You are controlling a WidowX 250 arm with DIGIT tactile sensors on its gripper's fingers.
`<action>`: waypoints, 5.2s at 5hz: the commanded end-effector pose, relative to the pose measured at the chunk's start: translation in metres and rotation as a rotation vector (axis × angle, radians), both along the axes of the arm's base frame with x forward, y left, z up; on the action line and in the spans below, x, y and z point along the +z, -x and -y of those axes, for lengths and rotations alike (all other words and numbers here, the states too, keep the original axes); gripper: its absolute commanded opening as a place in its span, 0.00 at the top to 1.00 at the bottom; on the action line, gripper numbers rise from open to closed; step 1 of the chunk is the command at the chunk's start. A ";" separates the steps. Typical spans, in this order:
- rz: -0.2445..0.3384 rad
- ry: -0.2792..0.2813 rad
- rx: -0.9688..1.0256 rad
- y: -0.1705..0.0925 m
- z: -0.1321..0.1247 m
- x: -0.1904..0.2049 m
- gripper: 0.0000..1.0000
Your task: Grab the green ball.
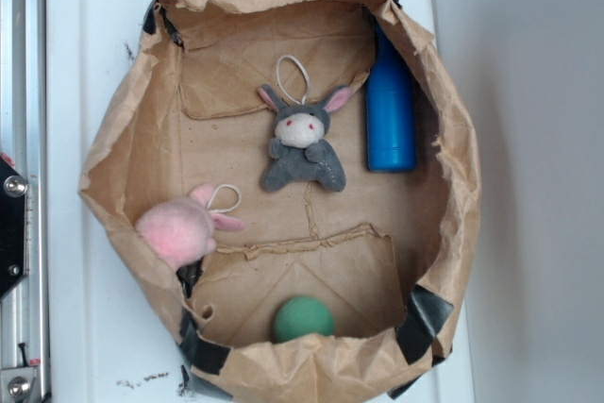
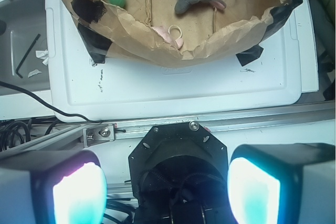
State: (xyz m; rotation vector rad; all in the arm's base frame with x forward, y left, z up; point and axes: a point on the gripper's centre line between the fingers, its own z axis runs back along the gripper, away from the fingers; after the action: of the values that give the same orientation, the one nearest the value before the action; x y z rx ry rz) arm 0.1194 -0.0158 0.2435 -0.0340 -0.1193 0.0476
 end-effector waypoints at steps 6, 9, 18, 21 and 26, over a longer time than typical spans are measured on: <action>0.061 0.019 -0.453 -0.085 0.023 -0.047 0.00; 0.074 -0.027 -0.476 -0.136 0.015 -0.050 0.00; 0.285 0.114 -0.597 -0.175 0.058 -0.153 0.00; 0.246 0.173 -0.601 -0.194 0.105 -0.168 0.00; 0.208 0.141 -0.538 -0.210 0.097 -0.179 1.00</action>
State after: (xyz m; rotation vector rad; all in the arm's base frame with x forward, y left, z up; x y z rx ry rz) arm 0.3208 -0.1094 0.0455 -0.2059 -0.2498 -0.4902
